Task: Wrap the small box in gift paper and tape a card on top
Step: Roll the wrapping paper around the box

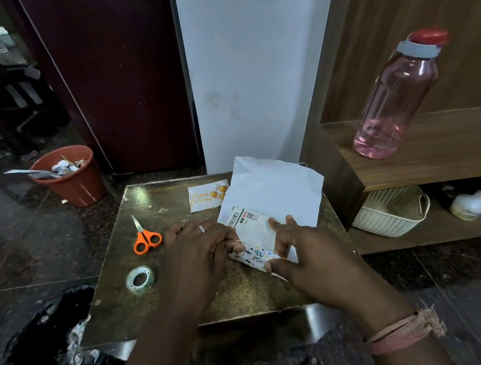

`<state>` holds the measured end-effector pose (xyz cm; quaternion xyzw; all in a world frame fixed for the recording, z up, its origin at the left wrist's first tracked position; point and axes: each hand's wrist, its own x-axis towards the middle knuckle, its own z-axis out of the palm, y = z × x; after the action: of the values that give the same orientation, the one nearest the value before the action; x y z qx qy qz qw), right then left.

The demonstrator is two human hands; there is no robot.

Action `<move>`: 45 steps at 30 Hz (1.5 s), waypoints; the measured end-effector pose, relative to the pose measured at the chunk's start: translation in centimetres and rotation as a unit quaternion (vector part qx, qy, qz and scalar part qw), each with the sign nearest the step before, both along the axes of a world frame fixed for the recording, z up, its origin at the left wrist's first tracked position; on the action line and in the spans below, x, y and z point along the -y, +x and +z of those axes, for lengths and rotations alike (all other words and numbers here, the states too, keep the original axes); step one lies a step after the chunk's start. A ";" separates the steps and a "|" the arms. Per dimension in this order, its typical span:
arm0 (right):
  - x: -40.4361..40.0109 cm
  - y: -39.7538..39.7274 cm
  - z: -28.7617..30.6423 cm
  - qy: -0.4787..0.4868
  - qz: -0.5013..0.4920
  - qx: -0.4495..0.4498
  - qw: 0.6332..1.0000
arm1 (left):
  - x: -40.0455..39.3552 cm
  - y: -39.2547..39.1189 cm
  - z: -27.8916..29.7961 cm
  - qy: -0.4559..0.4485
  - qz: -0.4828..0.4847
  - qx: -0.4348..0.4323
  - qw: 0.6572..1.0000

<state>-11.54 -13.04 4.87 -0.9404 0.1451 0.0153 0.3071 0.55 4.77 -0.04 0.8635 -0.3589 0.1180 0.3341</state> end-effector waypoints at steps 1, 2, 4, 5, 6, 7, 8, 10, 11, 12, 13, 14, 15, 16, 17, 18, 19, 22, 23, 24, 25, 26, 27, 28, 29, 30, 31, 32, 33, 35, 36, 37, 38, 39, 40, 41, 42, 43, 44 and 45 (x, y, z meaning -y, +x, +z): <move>0.1 0.0 0.0 0.007 -0.003 0.003 1.000 | 0.2 -0.2 0.1 -0.012 0.000 -0.005 1.000; 0.3 0.0 -0.1 0.019 -0.010 0.008 1.000 | 0.5 -0.3 0.2 -0.023 0.003 -0.010 1.000; 0.7 -0.1 -0.4 0.063 -0.035 0.026 0.997 | 0.9 -0.3 0.2 -0.036 0.017 -0.027 0.999; 0.8 -0.2 -0.6 0.089 -0.047 0.034 0.994 | 1.0 -0.1 0.0 -0.045 0.024 -0.038 0.998; 0.9 -0.2 -0.7 0.110 -0.056 0.042 0.991 | 1.1 -0.1 -0.1 -0.056 0.027 -0.049 0.997; 0.9 -0.2 -0.8 0.121 -0.063 0.048 0.990 | 1.2 0.0 -0.1 -0.072 0.025 -0.060 0.995; 1.0 -0.2 -1.0 0.125 -0.067 0.052 0.989 | 1.2 0.1 0.0 -0.086 0.027 -0.071 0.993; 1.0 0.0 -1.2 0.124 -0.072 0.057 0.988 | 1.4 0.1 0.4 -0.099 0.057 -0.097 0.989; 1.0 0.0 -1.3 0.119 -0.074 0.060 0.988 | 1.4 0.2 0.4 -0.103 0.075 -0.118 0.985; 1.0 0.1 -1.4 0.113 -0.077 0.065 0.988 | 1.5 0.4 0.5 -0.106 0.090 -0.143 0.980; 1.0 0.1 -1.5 0.107 -0.080 0.070 0.988 | 1.4 0.6 0.6 -0.111 0.096 -0.168 0.975; 1.0 0.1 -1.7 0.105 -0.083 0.075 0.988 | 1.4 0.8 0.5 -0.127 0.093 -0.191 0.969; 1.0 0.1 -1.7 0.106 -0.084 0.078 0.988 | 1.3 0.9 0.6 -0.156 0.085 -0.215 0.960; 1.1 0.1 -1.8 0.109 -0.085 0.081 0.987 | 1.3 0.9 0.6 -0.187 0.076 -0.245 0.948; 1.1 0.0 -1.9 0.113 -0.084 0.082 0.987 | 1.3 1.0 0.7 -0.210 0.068 -0.270 0.937; 1.1 0.0 -1.9 0.117 -0.082 0.084 0.986 | 1.2 1.1 0.6 -0.221 0.062 -0.282 0.932; 1.1 0.0 -1.9 0.120 -0.081 0.085 0.986 | 1.0 1.4 0.4 -0.224 0.059 -0.287 0.930; 1.1 0.0 -1.9 0.116 -0.078 0.092 0.986 | 0.3 2.3 0.2 -0.245 0.046 -0.343 0.906; 1.2 0.0 -1.9 0.111 -0.077 0.096 0.986 | 0.2 2.5 0.2 -0.240 0.036 -0.368 0.898; 1.3 0.0 -2.0 0.106 -0.075 0.100 0.987 | 0.1 2.6 0.2 -0.231 0.023 -0.390 0.891; 1.4 0.0 -2.0 0.100 -0.069 0.104 0.987 | 0.1 2.4 0.2 -0.225 0.011 -0.402 0.887; 1.4 -0.1 -2.0 0.095 -0.061 0.107 0.988 | 0.2 2.4 0.1 -0.222 0.012 -0.405 0.887; 1.5 -0.1 -1.9 0.089 -0.051 0.109 0.989 | 0.3 2.3 -0.1 -0.223 0.018 -0.406 0.886; 1.6 -0.1 -2.0 0.082 -0.039 0.112 0.990 | 0.4 2.3 -0.1 -0.226 0.027 -0.402 0.887; 1.7 -0.2 -2.0 0.075 -0.028 0.113 0.990 | 0.4 2.2 -0.2 -0.227 0.035 -0.398 0.888; 1.8 -0.2 -2.1 0.069 -0.018 0.111 0.991 | 0.4 2.2 -0.2 -0.226 0.043 -0.392 0.891; 1.8 -0.2 -2.1 0.064 -0.008 0.109 0.992 | 0.4 2.2 -0.2 -0.223 0.052 -0.385 0.894; 1.8 -0.3 -2.2 0.064 -0.001 0.107 0.992 | 0.4 2.2 -0.3 -0.221 0.057 -0.381 0.896; 1.9 -0.4 -2.2 0.072 0.002 0.106 0.992 | 0.4 2.2 -0.2 -0.221 0.058 -0.379 0.897; 2.0 -0.6 -2.0 0.112 -0.016 0.103 0.988 | 0.4 2.0 -0.1 -0.221 0.061 -0.373 0.899; 2.1 -0.7 -1.9 0.140 -0.033 0.099 0.985 | 0.4 2.0 0.0 -0.220 0.062 -0.368 0.901; 2.2 -0.7 -1.7 0.167 -0.051 0.094 0.980 | 0.4 2.0 0.0 -0.219 0.063 -0.366 0.902; 2.4 -0.8 -1.6 0.190 -0.062 0.094 0.975 | 0.3 2.0 -0.1 -0.218 0.063 -0.366 0.903; 2.5 -0.8 -1.6 0.214 -0.067 0.098 0.970 | 0.3 2.0 0.0 -0.218 0.062 -0.364 0.903; 2.6 -0.8 -1.8 0.237 -0.068 0.102 0.964 | 0.3 2.1 0.0 -0.217 0.062 -0.363 0.904; 2.6 -0.8 -1.9 0.256 -0.068 0.105 0.959 | 0.2 2.1 0.0 -0.217 0.061 -0.362 0.905; 2.6 -0.7 -2.0 0.266 -0.070 0.107 0.955 | 0.2 2.1 -0.1 -0.217 0.061 -0.361 0.905; 2.6 -0.6 -2.0 0.272 -0.074 0.109 0.953 | 0.2 2.1 -0.1 -0.216 0.060 -0.361 0.905; 2.5 -0.5 -2.0 0.274 -0.079 0.114 0.952 | 0.2 2.2 -0.2 -0.217 0.060 -0.358 0.906; 2.4 -0.4 -2.0 0.274 -0.084 0.117 0.951 | 0.2 2.2 -0.2 -0.216 0.059 -0.353 0.908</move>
<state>-11.99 -15.40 2.90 -0.7994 0.1769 -0.0814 0.5683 2.72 4.60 -0.28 0.7750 -0.1319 -0.1004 0.6099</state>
